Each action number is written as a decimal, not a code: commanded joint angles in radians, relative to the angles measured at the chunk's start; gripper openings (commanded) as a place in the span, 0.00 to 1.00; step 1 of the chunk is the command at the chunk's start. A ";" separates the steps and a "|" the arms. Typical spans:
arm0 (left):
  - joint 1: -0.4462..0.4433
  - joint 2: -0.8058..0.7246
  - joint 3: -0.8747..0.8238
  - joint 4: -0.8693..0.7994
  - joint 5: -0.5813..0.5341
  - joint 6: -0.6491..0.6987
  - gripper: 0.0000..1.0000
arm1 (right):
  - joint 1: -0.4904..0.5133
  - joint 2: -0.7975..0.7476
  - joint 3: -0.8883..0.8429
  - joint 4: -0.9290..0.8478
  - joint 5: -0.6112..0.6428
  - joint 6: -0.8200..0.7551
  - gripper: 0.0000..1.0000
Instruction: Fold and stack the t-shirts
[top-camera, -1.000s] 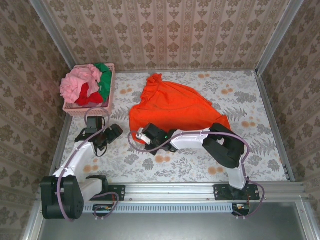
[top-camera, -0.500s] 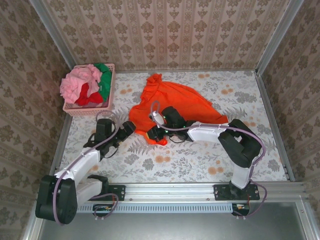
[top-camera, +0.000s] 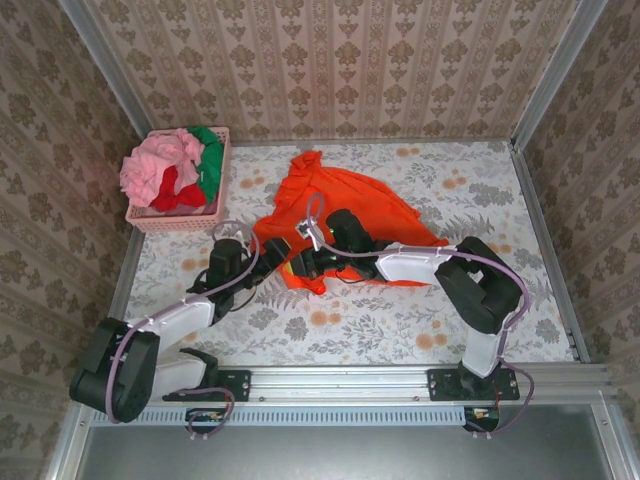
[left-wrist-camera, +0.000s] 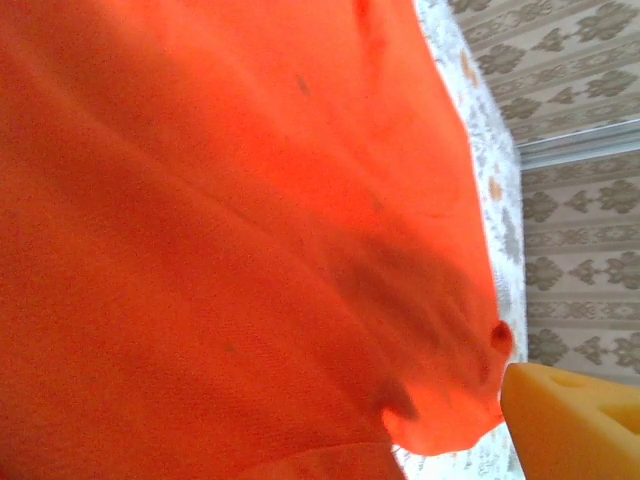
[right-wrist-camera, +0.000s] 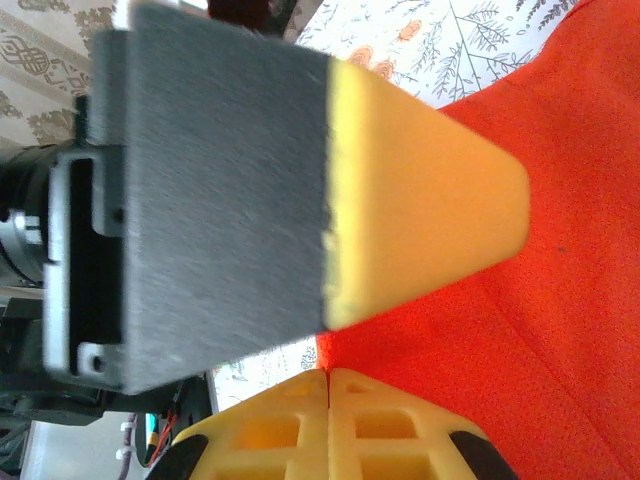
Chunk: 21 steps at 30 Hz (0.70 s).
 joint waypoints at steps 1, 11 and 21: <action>-0.005 -0.036 -0.005 0.069 0.012 -0.039 0.84 | -0.007 0.028 -0.004 0.034 -0.038 0.023 0.00; -0.029 -0.105 0.007 -0.060 0.026 -0.087 0.76 | -0.011 0.042 -0.002 0.061 -0.015 0.052 0.00; -0.093 -0.166 -0.030 -0.124 -0.007 -0.108 0.66 | -0.016 0.054 0.004 0.072 -0.017 0.063 0.00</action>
